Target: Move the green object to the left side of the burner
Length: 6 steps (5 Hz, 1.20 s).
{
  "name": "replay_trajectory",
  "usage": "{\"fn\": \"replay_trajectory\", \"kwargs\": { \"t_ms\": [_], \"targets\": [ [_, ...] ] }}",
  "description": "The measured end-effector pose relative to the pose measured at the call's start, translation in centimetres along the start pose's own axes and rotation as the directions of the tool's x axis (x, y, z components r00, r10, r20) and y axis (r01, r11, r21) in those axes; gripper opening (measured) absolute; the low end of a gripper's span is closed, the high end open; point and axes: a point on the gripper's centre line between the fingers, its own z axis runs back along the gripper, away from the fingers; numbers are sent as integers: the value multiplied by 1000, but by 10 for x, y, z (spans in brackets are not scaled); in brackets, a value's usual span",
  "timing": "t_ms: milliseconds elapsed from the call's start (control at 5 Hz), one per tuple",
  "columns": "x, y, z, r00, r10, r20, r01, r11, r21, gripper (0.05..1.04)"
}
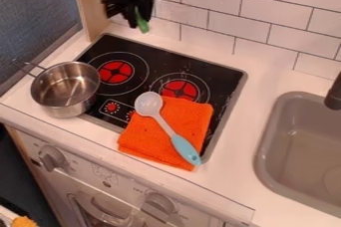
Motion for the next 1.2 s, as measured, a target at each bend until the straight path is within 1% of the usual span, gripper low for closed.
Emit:
{"fn": "replay_trajectory", "kwargs": {
  "t_ms": [200,400,600,800,1000,1200],
  "targets": [
    [17,14,-30,999,40,-14,-39,998,46,282],
    [27,24,-50,998,56,-20,-54,996,68,282],
    [22,29,-68,997,53,-51,-49,995,87,282],
    [20,30,-70,995,47,-94,-42,998,55,343],
    [19,32,-73,994,51,-94,-48,998,40,640],
    [14,29,-71,994,37,-105,-33,998,46,919]
  ]
}}
